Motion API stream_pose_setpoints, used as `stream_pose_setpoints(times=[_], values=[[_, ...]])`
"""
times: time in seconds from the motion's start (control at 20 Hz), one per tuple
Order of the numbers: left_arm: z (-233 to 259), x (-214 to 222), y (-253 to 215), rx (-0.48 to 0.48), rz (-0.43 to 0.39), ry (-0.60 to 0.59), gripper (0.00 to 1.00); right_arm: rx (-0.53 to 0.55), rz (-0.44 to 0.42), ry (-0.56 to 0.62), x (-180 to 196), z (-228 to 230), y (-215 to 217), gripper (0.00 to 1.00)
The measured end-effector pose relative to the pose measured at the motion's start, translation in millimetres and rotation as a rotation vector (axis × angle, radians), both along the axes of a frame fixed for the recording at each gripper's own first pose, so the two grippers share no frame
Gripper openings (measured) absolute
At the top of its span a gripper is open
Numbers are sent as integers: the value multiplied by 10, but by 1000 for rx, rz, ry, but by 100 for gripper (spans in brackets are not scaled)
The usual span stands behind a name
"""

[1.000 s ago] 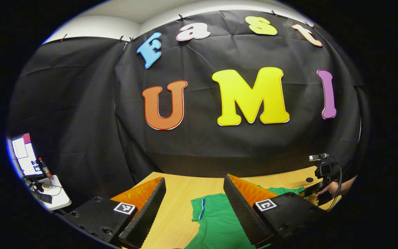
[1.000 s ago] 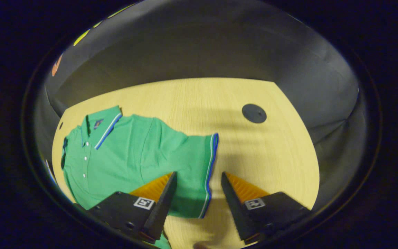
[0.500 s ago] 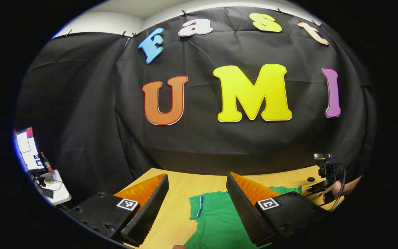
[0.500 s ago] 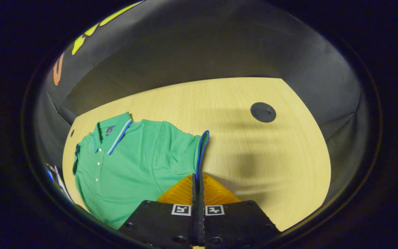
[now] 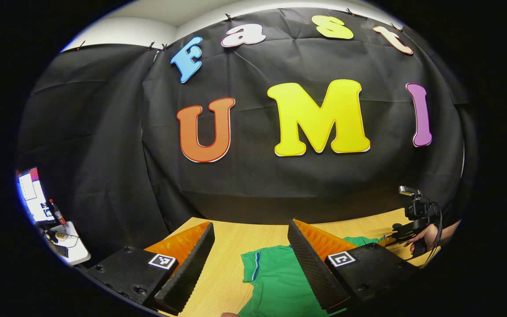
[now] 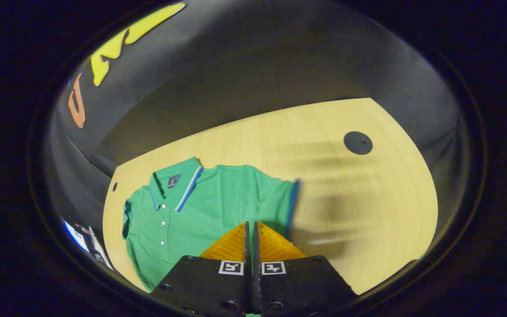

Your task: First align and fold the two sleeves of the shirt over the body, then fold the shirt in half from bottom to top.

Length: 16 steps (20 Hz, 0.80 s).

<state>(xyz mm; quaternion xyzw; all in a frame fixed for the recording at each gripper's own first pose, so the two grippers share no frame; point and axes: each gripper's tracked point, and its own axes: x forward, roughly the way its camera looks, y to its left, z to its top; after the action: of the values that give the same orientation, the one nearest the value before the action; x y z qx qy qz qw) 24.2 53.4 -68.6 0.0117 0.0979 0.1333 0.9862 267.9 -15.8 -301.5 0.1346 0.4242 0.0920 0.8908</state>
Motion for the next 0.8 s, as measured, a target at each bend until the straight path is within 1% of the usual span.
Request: stream_pose_setpoints(times=[0.05, 0.15, 0.2, 0.3, 0.35, 0.45, 0.55, 0.6, 0.65, 0.75, 0.8], values=[[-4, 3, 8, -1, -1, 2, 100, -11, 0, 1, -6, 6, 15, 0], [11, -8, 31, 2, -3, -4, 100, -119, -77, -28, 109, 10, -258, 0], [14, -3, 49, 4, -2, -8, 100, -155, -104, -49, 142, 65, -381, 0], [-2, 12, 67, 0, -2, -9, 100, -253, -120, -52, 121, 55, -581, 41], [-6, 10, 68, -4, -1, -8, 100, -295, -107, -30, 95, -22, -649, 62], [-16, 18, 57, -11, 0, -5, 100, -316, -79, 48, 2, -175, -683, 79], [-26, 9, 48, -13, 0, -5, 100, -286, -61, 133, -87, -371, -637, 79], [-30, 7, 56, -16, -1, -5, 100, -282, -75, 131, -75, -266, -640, 75], [-39, 16, 64, -20, 1, -6, 100, -277, -61, 176, -44, -411, -666, 77], [-78, 20, 63, -32, 4, 0, 100, -261, -49, 221, -18, -376, -705, 43], [-89, 18, 69, -37, 6, 0, 100, -240, -43, 241, 21, -364, -700, 38]])
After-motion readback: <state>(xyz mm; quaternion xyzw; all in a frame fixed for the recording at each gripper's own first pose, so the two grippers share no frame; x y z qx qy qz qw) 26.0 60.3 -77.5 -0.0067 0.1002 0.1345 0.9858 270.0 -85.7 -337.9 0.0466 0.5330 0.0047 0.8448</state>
